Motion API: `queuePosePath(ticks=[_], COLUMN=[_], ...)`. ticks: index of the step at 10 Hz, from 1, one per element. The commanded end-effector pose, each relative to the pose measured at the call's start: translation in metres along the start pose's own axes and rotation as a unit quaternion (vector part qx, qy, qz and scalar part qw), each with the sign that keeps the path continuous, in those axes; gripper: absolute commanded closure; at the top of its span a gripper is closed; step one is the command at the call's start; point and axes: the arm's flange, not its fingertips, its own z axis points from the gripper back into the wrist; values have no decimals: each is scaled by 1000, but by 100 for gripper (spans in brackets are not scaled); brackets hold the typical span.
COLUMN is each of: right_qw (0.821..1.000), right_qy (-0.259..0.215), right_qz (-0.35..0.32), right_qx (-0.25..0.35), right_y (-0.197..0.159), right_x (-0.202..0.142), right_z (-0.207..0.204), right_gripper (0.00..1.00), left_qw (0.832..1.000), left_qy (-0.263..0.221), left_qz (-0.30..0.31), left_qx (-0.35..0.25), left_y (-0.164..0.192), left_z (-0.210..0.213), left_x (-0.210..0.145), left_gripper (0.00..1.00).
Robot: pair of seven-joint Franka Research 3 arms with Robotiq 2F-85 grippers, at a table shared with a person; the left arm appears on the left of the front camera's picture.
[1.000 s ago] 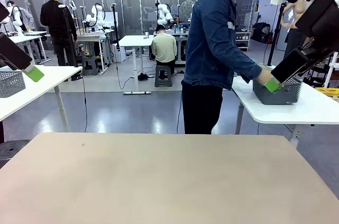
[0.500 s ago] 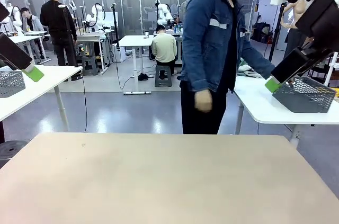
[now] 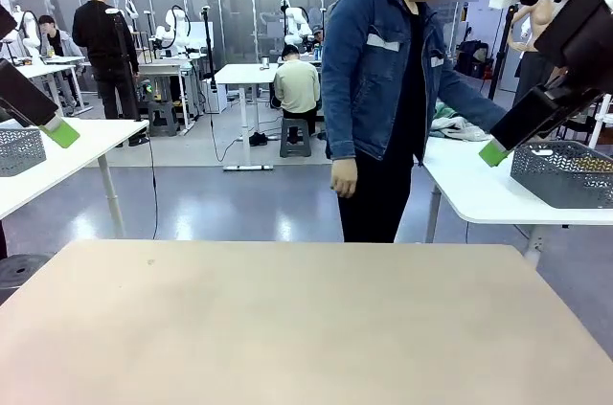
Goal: Fold the towels and place them in the basket.
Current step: When a person lays out a Towel with hook on the table, fold it in half twice.
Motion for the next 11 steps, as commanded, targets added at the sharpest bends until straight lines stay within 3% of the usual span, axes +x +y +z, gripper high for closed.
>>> queuePosePath(ticks=[1, 11], right_qw=[1000, 1000], right_qy=[-3, -3], right_qz=[2, 2], right_qx=[0, 0], right_y=[-1, -1], right_x=[1, 1], right_z=[1, 1], right_gripper=[0, 0], left_qw=[1000, 1000], left_qy=[-2, -2], left_qz=[-3, -3], left_qx=[1, 1], left_y=[0, 0], left_z=[1, 1], left_x=[0, 0], left_gripper=[0, 0])
